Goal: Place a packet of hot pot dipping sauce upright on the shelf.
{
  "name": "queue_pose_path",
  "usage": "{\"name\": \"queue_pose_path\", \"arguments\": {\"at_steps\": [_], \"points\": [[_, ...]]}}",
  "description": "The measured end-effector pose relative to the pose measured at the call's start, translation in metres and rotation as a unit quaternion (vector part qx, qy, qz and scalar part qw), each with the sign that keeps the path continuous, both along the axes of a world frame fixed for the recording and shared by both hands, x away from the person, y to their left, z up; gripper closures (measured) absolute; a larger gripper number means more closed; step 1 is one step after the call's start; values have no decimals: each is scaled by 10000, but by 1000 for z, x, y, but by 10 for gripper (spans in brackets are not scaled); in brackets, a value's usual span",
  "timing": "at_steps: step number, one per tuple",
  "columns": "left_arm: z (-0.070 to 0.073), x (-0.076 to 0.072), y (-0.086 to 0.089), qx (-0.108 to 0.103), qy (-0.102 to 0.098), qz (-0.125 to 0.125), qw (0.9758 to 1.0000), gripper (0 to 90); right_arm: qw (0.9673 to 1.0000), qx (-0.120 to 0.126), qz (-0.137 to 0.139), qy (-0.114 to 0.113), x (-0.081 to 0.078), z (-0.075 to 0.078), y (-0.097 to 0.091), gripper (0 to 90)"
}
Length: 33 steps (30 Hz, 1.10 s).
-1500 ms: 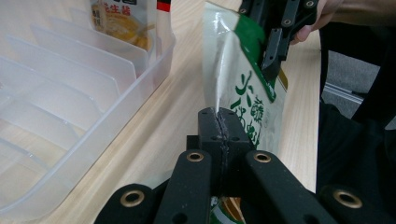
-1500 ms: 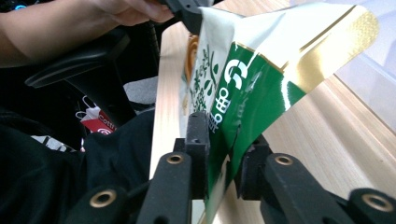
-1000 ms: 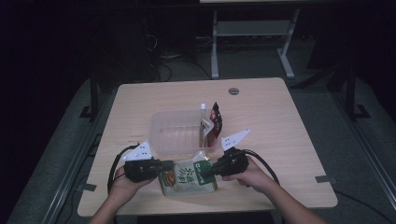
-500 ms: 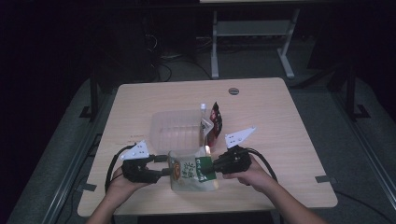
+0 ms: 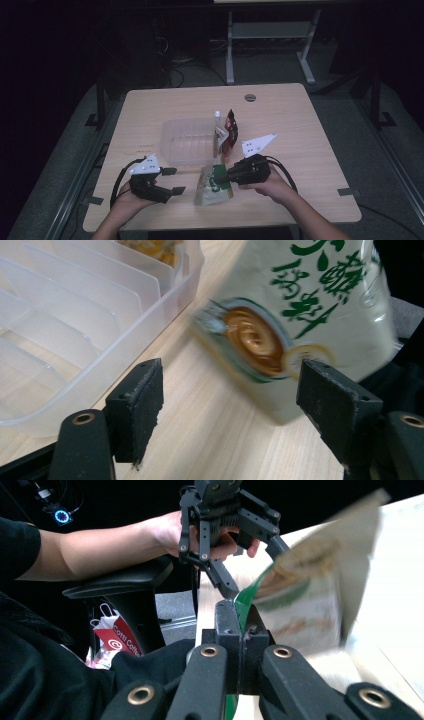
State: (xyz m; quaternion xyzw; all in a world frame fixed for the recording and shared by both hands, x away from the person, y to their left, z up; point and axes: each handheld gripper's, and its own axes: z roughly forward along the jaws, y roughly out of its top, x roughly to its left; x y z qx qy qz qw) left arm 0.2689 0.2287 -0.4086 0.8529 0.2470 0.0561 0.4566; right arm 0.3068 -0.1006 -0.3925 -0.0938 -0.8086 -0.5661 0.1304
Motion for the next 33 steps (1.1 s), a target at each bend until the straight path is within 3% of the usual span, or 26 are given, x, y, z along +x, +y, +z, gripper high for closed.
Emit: {"name": "queue_pose_path", "arguments": {"at_steps": [5, 12, 23, 33], "points": [[-1, -3, 2, -6, 23, 48, 10000, 251, 9999, 8, 51, -89, -2, 5, 2, 900], [-9, -12, 7, 197, 100, 72, 9997, 236, 9997, 41, -14, -239, 0, 15, 4, 900], [-15, -7, 12, 211, 44, 193, 9996, 236, 9989, 81, 53, -468, 8, 31, 14, 900], [-15, -5, 15, 244, -24, 225, 9994, 236, 9976, 108, -106, -681, 16, 45, 22, 900]]}}
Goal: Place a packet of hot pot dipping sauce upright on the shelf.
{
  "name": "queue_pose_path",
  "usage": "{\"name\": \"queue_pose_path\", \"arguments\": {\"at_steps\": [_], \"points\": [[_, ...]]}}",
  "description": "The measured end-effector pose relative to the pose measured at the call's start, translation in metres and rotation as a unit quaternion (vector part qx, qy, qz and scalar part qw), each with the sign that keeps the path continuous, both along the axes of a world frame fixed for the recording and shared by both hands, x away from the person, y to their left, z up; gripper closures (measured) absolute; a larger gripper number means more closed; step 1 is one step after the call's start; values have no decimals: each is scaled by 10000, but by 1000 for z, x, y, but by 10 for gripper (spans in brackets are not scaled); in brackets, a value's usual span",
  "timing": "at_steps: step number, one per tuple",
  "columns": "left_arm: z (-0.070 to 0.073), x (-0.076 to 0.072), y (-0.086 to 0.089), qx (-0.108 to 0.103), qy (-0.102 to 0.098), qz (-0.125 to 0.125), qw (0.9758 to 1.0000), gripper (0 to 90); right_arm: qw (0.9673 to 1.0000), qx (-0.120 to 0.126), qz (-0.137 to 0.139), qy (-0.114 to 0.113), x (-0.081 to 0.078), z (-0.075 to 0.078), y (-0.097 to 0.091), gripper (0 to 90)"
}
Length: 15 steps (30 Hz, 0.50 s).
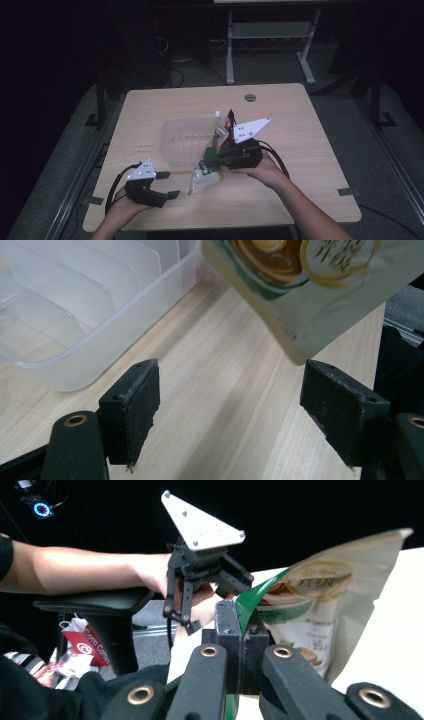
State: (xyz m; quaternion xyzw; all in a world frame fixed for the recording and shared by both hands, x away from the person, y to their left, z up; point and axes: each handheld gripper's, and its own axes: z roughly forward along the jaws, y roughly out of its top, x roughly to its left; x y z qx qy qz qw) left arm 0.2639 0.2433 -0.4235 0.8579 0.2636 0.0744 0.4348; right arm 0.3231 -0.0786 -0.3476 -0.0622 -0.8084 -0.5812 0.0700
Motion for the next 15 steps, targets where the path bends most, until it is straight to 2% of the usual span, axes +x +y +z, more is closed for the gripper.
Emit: {"name": "queue_pose_path", "arguments": {"at_steps": [9, 15], "points": [[-1, 0, 0, -12, 1, 25, 10000, 236, 9996, 126, -81, -234, 11, 15, 7, 900], [-1, 0, 1, 7, 4, 5, 10000, 236, 9995, 124, -114, -250, 18, 23, 12, 900]]}}
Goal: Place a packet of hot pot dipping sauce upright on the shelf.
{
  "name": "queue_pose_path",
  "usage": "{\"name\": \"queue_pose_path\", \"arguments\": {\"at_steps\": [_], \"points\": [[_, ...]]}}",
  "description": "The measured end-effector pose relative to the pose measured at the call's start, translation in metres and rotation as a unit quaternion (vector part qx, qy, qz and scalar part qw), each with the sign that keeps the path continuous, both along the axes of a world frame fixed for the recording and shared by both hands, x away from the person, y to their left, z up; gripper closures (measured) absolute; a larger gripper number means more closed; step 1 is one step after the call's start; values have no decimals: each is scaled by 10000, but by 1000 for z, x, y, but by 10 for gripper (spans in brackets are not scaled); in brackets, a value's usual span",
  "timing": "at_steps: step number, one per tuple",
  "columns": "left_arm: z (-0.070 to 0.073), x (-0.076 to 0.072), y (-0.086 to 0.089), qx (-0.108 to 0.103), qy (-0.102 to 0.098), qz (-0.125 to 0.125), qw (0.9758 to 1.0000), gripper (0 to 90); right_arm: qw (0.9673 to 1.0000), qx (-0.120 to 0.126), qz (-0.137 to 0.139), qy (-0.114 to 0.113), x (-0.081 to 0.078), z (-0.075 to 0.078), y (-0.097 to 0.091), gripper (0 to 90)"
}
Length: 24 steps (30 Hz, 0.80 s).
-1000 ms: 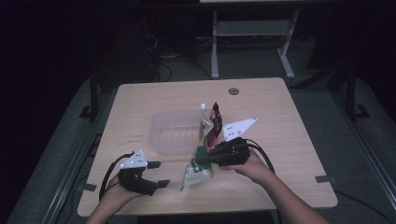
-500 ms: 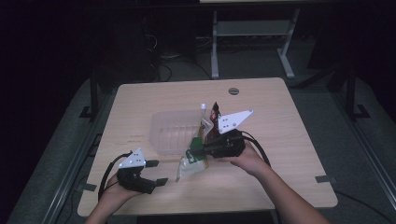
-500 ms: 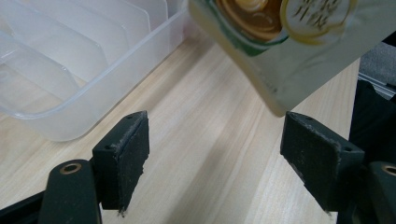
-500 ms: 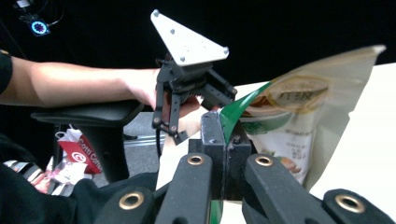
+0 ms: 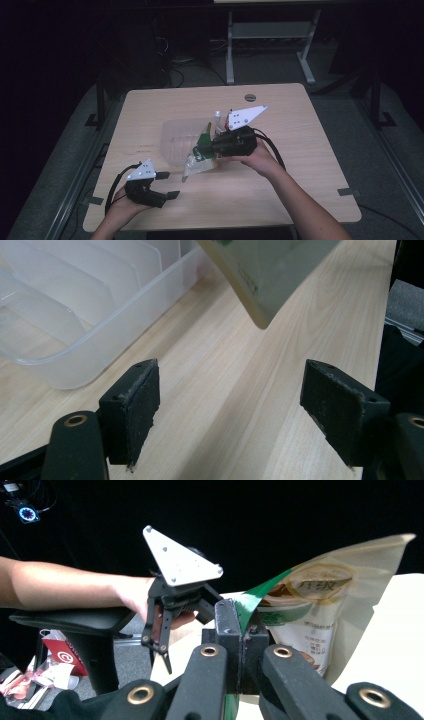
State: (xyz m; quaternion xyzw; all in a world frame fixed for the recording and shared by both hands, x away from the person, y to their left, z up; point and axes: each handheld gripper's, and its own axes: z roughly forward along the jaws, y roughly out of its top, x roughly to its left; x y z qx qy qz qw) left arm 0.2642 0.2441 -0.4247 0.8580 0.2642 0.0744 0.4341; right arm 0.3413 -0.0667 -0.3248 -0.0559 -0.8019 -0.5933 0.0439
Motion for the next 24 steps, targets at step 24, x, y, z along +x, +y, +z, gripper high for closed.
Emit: {"name": "queue_pose_path", "arguments": {"at_steps": [24], "points": [[-2, -1, -3, 33, 69, -88, 9999, 236, 9992, -254, -323, 34, 56, 17, 29, 899]]}}
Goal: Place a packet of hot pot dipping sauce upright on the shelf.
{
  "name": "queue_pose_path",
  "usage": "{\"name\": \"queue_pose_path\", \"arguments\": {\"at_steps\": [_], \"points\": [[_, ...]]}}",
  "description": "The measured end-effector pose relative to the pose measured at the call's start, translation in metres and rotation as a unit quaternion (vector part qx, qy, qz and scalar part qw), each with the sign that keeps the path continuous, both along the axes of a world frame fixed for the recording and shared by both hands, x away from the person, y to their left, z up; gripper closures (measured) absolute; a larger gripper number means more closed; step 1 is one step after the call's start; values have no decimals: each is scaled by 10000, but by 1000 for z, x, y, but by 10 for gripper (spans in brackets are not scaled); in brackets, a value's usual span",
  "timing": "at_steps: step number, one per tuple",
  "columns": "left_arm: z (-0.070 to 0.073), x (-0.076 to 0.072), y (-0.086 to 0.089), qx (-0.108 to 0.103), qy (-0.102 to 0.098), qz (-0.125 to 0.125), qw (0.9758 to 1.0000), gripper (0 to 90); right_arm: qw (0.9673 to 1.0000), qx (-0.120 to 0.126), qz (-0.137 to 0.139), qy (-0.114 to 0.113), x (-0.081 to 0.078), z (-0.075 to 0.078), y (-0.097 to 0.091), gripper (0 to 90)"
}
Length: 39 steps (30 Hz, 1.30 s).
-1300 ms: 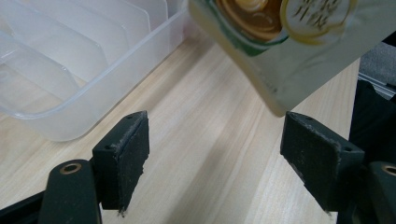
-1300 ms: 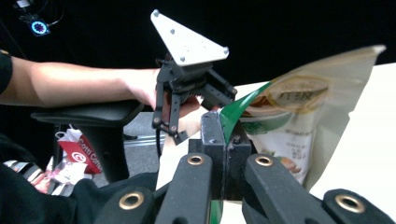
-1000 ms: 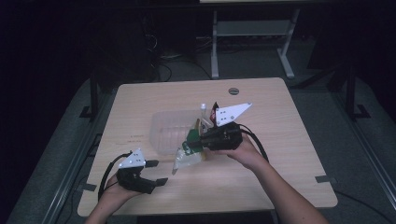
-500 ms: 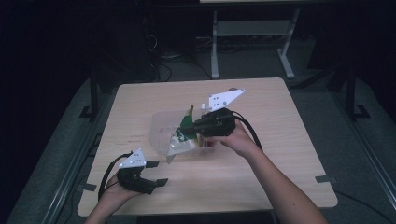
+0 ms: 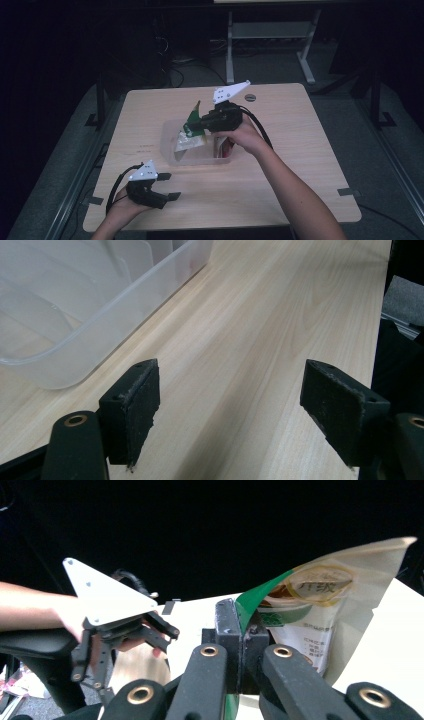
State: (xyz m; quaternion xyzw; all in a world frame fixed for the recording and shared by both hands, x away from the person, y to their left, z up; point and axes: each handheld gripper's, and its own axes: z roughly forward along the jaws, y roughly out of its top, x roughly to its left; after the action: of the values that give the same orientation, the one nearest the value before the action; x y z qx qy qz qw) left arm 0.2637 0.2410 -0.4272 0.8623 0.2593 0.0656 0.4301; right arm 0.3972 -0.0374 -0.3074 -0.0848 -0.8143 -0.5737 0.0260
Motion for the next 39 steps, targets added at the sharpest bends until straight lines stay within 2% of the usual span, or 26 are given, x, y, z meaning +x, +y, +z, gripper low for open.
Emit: {"name": "queue_pose_path", "arguments": {"at_steps": [8, 14, 18, 29, 33, 35, 36, 39], "points": [[0, 0, 0, 16, 0, -19, 10000, 236, 9997, -205, -131, 62, 18, -5, 12, 899], [0, 0, 0, -5, 9, -24, 10000, 236, 9996, -254, -116, 95, 24, -6, 22, 899], [0, 0, 0, -6, 9, -34, 10000, 236, 9988, -478, -145, 26, 27, -10, 31, 899], [-1, 0, -1, 39, 33, -77, 10000, 236, 9982, -553, -159, 141, 30, -14, 33, 899], [-2, 0, -2, 25, 79, -63, 9999, 236, 9982, -554, -84, 215, 28, -15, 36, 898], [-2, 0, -2, 32, 69, -74, 9999, 237, 9980, -605, -15, 185, 27, -16, 39, 898], [-1, -1, -2, 57, 76, -78, 9999, 236, 9965, -828, -25, 129, 25, -19, 43, 898], [-1, -1, -2, 48, 76, -68, 9999, 236, 9964, -831, 71, 182, 24, -23, 45, 898]]}}
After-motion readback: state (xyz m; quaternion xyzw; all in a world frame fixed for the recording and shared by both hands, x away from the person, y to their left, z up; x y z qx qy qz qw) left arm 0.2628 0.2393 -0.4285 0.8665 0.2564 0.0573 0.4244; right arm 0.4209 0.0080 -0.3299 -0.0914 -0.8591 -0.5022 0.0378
